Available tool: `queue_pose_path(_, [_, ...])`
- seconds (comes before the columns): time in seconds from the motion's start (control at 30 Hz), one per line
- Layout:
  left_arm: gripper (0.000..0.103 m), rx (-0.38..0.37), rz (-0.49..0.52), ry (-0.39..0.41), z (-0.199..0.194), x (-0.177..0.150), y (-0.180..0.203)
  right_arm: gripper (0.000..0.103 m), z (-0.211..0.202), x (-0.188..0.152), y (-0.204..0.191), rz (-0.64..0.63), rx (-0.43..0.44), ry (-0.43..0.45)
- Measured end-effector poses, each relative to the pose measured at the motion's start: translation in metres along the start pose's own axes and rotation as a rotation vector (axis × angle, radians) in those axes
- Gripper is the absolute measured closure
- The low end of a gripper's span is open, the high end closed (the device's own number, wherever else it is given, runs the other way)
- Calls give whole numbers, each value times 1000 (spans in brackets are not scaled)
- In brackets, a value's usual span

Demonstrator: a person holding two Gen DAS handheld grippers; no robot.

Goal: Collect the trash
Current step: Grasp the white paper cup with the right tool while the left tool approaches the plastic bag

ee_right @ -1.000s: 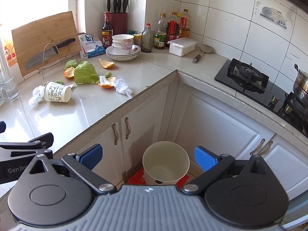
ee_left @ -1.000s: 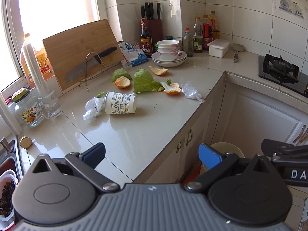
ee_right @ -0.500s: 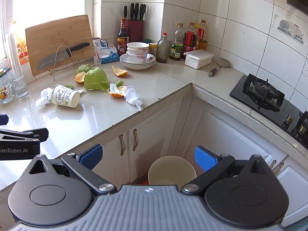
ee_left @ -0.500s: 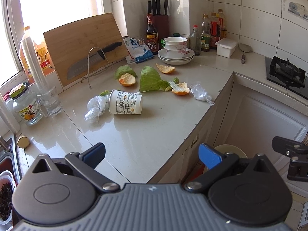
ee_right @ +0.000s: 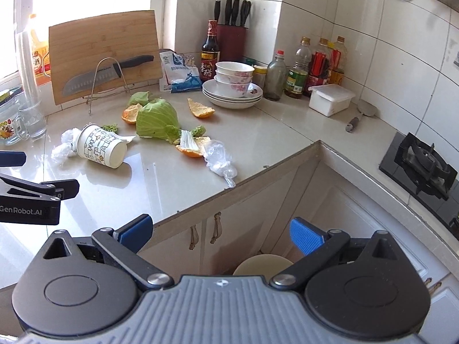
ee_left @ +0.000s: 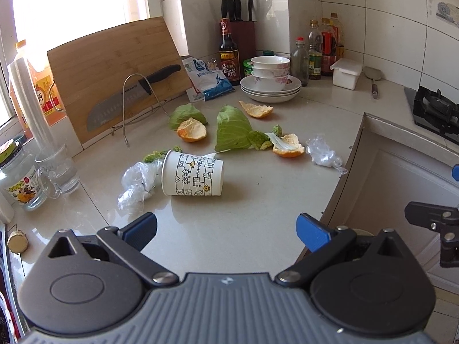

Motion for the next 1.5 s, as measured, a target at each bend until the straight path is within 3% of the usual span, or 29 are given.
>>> queue_pose_path(0.73, [1,59,20,-92,88,16,-27,0,110,57,-28,-116,173,-51])
queue_pose_path(0.97, [1,22,64,-168,96,0,-43,0,141,89,-75,-258,362,-34])
queue_pose_path(1.17, [1,6,27,-179,93,-5,-63,0,171,108,-126,-430,510,-43])
queue_pose_path(1.33, [1,3,2,-186,94,-7,-75,1,189,110,-158,-563,576,-72])
queue_pose_path(1.5, [1,-4,-9,-190,96,-10,-83,10,203,106,-179,-684,606,-106])
Point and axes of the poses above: each gripper's, at about its wrist camera, not at the fingertips, and z roughly the way its jaws point, y to its right, x to its top, the point moved 3 cm from there along z, roughly the way its jaws point, and after that the axes turned 2 degrees about y, right-handed, at the moved point
